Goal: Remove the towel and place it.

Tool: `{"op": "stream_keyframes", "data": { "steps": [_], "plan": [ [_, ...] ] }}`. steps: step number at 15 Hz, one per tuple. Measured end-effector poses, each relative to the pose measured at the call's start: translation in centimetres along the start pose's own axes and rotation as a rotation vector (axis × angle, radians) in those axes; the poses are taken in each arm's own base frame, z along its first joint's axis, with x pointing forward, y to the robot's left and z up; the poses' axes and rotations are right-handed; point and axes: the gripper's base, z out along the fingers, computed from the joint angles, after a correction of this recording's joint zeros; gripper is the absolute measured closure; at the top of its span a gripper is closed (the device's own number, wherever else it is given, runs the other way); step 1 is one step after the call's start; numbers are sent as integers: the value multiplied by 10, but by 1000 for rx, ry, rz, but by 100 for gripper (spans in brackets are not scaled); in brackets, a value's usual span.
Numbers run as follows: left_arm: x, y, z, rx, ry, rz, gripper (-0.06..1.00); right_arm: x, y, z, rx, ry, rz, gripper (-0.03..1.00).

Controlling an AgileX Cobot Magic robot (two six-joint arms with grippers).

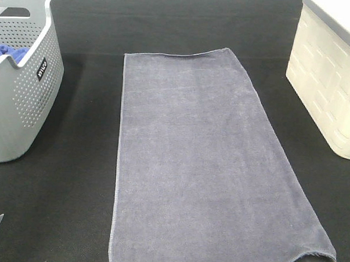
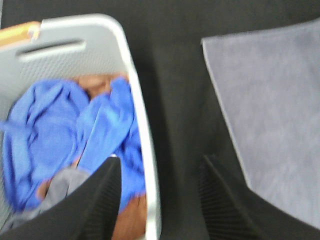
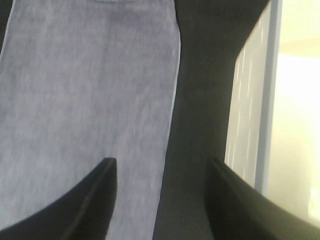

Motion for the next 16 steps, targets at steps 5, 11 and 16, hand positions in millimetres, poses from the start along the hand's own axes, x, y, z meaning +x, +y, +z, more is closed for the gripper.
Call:
{"op": "stream_keyframes", "data": {
  "steps": [5, 11, 16],
  "plan": [
    [125, 24, -43, -33, 197, -2, 47, 116, 6, -27, -7, 186, 13, 46],
    [265, 45, -69, -39, 276, -23, 47, 249, 10, -15, -14, 398, 29, 46],
    [344, 55, -91, 31, 125, -28, 47, 318, 13, -25, -2, 247, 13, 46]
  ]
}}
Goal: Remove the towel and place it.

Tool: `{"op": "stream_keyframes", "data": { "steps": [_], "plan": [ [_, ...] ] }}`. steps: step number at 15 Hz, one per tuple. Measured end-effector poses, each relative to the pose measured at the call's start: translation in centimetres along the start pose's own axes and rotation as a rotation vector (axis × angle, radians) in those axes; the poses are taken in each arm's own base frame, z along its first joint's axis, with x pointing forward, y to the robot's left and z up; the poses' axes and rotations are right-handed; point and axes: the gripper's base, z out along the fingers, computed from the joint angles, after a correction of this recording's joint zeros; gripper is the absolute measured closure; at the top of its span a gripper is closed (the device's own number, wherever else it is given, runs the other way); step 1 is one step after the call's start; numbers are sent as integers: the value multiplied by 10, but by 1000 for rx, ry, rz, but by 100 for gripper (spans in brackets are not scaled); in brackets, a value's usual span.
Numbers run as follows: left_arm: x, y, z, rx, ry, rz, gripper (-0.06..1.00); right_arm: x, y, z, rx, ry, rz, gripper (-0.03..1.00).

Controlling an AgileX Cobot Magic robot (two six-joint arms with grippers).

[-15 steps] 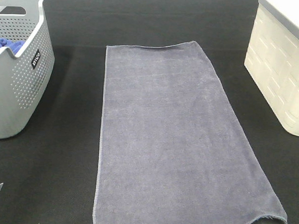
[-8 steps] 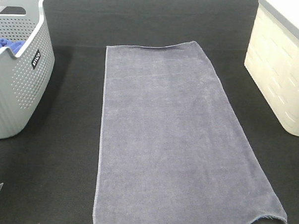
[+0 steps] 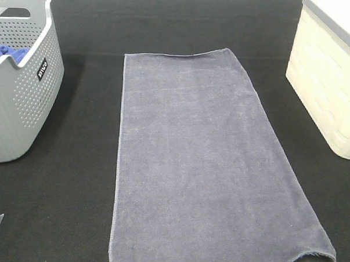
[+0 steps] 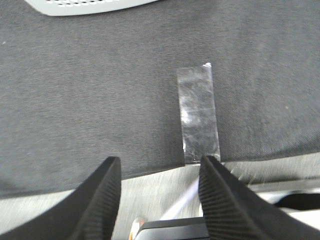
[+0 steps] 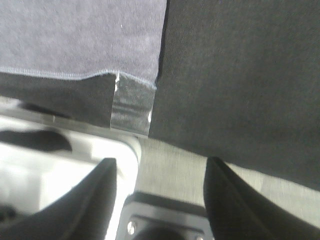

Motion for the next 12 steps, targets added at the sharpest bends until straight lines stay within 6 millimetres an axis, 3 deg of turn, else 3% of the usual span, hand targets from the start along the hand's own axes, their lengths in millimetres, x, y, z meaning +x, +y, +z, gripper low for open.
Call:
{"op": "stream_keyframes", "data": {
  "steps": [3, 6, 9, 12],
  "plan": [
    [9, 2, -8, 29, -113, 15, 47, 17, 1, -4, 4, -94, -6, 46],
    [13, -2, -12, 97, -241, 64, 47, 39, 3, -14, 13, -297, -35, 46],
    [14, -12, -8, 182, -260, 154, 47, 58, 4, -25, 19, -458, -53, 46],
    [14, -13, -8, 194, -262, 166, 47, 63, 7, -27, 3, -496, -87, 46]
  ]
}}
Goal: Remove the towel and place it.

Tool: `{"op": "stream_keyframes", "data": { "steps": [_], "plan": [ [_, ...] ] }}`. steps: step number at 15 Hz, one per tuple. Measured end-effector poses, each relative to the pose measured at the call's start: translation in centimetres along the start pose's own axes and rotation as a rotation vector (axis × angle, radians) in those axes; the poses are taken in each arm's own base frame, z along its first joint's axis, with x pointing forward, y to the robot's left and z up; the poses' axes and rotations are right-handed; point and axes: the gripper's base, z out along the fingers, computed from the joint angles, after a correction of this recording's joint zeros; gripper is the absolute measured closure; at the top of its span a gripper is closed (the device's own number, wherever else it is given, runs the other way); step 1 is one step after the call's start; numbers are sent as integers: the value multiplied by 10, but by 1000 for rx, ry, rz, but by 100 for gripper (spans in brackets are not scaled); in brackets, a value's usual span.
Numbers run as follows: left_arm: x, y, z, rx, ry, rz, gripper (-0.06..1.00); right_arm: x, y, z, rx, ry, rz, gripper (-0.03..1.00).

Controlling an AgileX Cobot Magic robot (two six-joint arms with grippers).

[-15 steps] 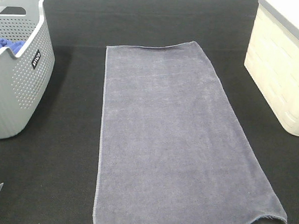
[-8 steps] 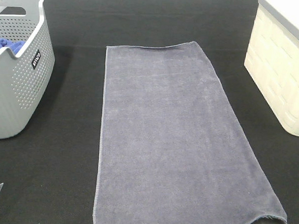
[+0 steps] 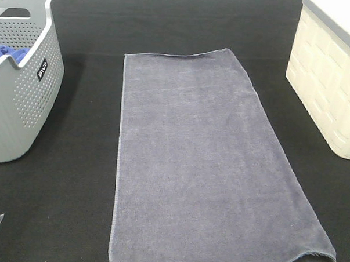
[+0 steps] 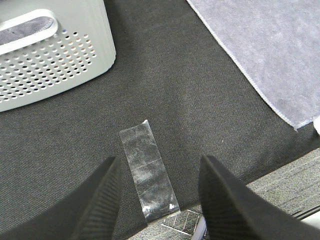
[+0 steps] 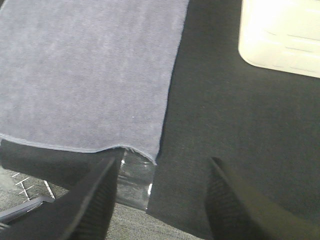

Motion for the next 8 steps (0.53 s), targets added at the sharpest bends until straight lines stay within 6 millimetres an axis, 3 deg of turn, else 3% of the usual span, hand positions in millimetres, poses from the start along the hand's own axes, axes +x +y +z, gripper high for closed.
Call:
{"op": "stream_keyframes", "data": {
  "steps": [8],
  "plan": [
    [0, 0, 0, 0, -1, 2, 47, 0, 5, 0, -49, -7, -81, 46]
  ]
}}
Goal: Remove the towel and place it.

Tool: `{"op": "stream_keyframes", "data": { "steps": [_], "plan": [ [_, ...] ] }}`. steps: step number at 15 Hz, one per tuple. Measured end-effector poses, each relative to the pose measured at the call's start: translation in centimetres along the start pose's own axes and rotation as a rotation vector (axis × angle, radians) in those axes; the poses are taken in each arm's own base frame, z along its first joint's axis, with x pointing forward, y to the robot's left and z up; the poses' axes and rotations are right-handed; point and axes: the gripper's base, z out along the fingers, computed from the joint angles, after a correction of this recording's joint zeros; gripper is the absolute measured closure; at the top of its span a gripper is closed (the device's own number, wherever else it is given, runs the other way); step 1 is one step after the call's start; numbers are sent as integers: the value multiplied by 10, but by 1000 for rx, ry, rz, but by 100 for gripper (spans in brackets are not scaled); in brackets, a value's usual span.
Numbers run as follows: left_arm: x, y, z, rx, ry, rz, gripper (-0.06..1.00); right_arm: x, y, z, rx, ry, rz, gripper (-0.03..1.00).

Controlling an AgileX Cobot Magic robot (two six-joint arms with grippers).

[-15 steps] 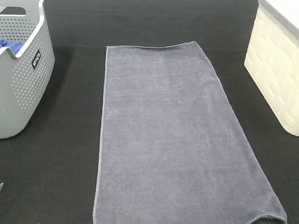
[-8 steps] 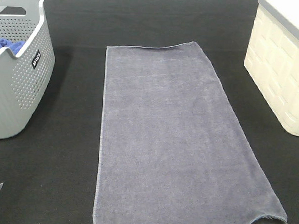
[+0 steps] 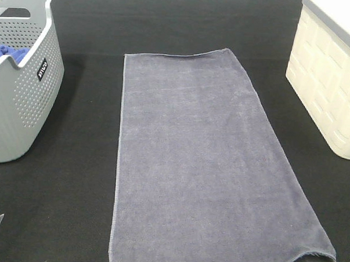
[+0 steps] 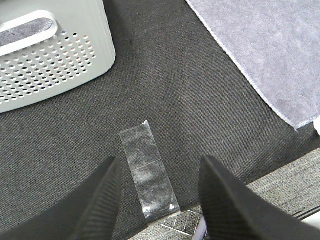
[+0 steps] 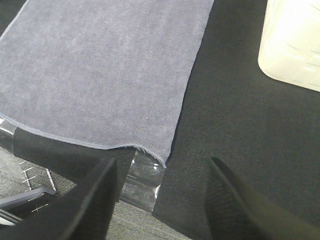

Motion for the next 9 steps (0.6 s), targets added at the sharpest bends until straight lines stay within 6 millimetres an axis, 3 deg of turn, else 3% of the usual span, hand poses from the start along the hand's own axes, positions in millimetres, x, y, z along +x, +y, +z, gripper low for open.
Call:
{"op": "stream_keyframes", "data": {
  "steps": [6, 9],
  "plan": [
    [0, 0, 0, -3, -3, -3, 47, 0, 0, 0, 0, 0, -11, 47],
    [6, 2, -11, -85, -87, -62, 47, 0, 0, 0, 0, 0, -11, 47]
  ]
}}
